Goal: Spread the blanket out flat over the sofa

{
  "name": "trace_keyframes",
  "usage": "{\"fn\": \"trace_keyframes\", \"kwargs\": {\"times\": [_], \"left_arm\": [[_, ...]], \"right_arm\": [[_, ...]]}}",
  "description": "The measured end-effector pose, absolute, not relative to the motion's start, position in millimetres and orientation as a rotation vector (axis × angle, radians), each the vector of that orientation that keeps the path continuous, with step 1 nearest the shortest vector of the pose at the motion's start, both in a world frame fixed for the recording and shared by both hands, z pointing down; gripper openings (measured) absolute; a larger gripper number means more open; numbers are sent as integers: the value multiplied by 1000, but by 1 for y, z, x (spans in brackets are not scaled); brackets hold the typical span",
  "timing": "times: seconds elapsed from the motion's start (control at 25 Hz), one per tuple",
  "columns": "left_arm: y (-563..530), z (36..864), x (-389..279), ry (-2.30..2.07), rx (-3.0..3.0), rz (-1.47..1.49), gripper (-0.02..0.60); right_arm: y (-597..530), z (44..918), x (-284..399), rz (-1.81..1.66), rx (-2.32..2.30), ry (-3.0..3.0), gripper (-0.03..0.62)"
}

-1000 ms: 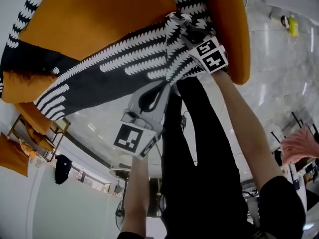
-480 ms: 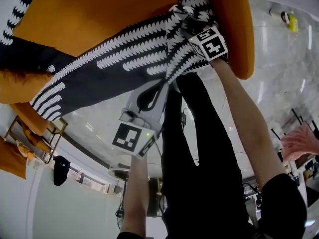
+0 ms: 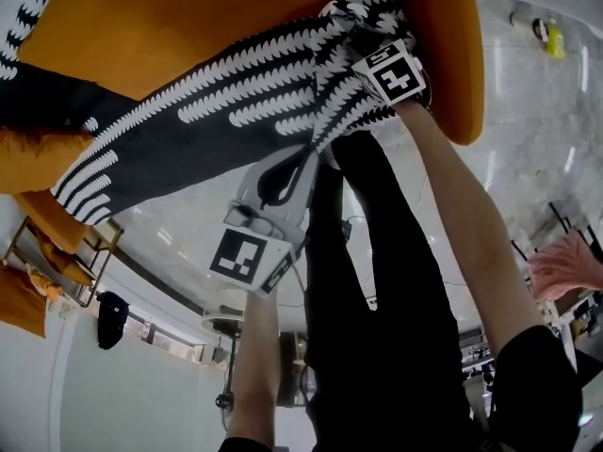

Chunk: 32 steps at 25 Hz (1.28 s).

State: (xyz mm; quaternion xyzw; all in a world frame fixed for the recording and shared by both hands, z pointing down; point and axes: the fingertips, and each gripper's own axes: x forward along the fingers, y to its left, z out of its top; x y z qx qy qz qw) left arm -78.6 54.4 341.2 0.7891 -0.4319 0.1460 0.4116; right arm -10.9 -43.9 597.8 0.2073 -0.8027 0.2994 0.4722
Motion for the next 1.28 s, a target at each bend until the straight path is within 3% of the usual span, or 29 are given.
{"fn": "trace_keyframes", "kwargs": {"times": [0.92, 1.28], "left_arm": [[126, 307, -55, -1026, 2111, 349, 11], [182, 284, -86, -956, 2183, 335, 11]], "right_arm": [[34, 503, 13, 662, 740, -2085, 18], [83, 457, 7, 631, 925, -2095, 17]]}}
